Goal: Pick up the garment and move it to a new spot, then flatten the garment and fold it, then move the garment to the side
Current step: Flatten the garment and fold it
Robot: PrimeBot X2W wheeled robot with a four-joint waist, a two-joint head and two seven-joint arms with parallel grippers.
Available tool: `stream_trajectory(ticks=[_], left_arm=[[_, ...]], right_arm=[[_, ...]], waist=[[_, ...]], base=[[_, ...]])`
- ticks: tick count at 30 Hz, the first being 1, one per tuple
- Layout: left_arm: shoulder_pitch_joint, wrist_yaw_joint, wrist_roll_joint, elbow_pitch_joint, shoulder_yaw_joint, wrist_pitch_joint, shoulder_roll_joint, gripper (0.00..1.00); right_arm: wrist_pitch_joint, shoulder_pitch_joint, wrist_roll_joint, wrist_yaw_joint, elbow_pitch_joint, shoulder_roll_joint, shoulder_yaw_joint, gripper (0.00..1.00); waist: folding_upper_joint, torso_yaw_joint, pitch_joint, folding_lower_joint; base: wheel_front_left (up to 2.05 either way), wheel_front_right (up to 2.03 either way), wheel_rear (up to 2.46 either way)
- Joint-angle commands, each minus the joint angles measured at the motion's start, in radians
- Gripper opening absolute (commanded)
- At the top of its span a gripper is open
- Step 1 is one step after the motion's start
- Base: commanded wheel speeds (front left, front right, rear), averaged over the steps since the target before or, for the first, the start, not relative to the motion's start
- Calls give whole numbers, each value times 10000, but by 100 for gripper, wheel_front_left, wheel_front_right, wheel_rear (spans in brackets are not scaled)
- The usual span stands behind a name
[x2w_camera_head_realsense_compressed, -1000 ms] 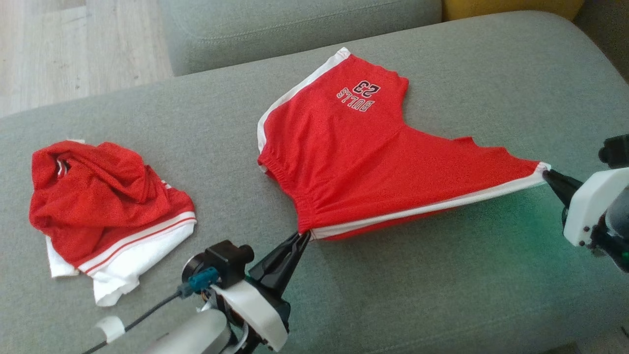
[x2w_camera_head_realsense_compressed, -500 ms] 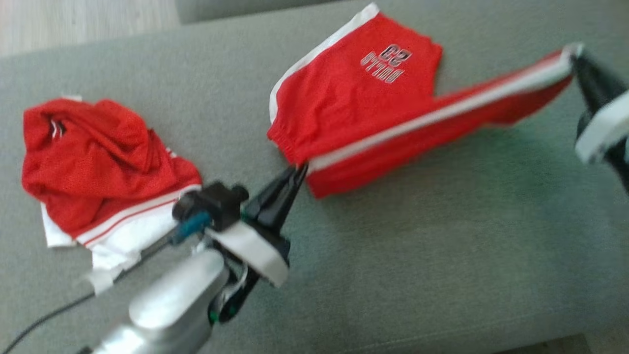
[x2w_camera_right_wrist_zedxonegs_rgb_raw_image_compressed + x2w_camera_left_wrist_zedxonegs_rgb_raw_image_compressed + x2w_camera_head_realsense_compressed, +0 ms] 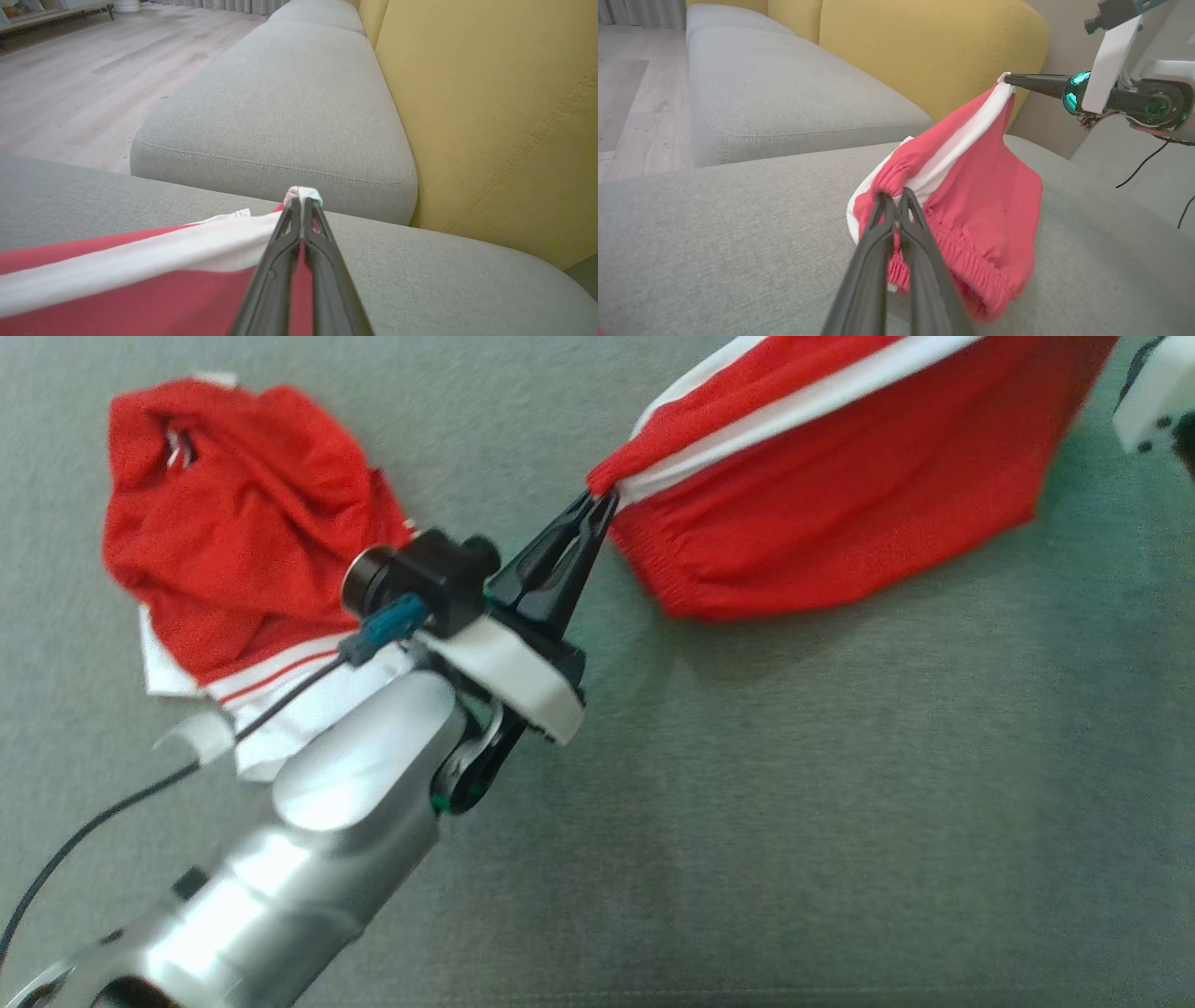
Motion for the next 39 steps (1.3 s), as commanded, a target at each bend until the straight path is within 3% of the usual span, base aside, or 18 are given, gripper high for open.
stream_trajectory(ticks=[1,9,16,17,18,19,20,31,39], left_arm=[[-531,-83,104,-45,373,16,15,0],[-1573,-537,194,1410,206,-215,-985,0],[-2022,-831,208,2303,23,-456,-1471,0],[-2047,-857,192,2428,-12,-467,-1518,0],[-2072,-876,184,2543,-40,-487,-1559,18],[-2096,-866,189,2661,-54,-518,-1594,44],[-2113,-862,189,2771,-63,-551,-1625,100],[-1815,-837,104,3498,318,-888,-1586,100],[-1235,-380,265,3071,1228,-940,-1048,100]], right_arm=[[-162,-352,-183,-9,48,-15,124,0],[-790,-1716,-838,-9,2010,121,266,0],[-1219,-2327,-1078,-9,3097,150,292,0],[-1295,-2410,-1136,-9,3242,142,280,92],[-1331,-2487,-1171,-9,3410,152,243,100],[-1407,-2554,-1210,-9,3548,172,210,100],[-1491,-2612,-1243,-9,3677,197,172,100],[-2400,-2410,-1149,-9,4318,603,-222,100],[-2991,-1806,-540,-9,3974,984,-464,100]], waist=[[0,527,505,-2],[0,1274,1260,-2],[0,1670,1581,-2],[0,1703,1597,-2],[0,1732,1607,-2],[0,1757,1609,-2],[0,1773,1601,-2],[0,1401,638,-2],[0,741,-438,-2]], base=[[0,0,0],[0,0,0],[0,0,0],[0,0,0],[0,0,0],[0,0,0],[0,0,0],[0,0,0],[0,0,0]])
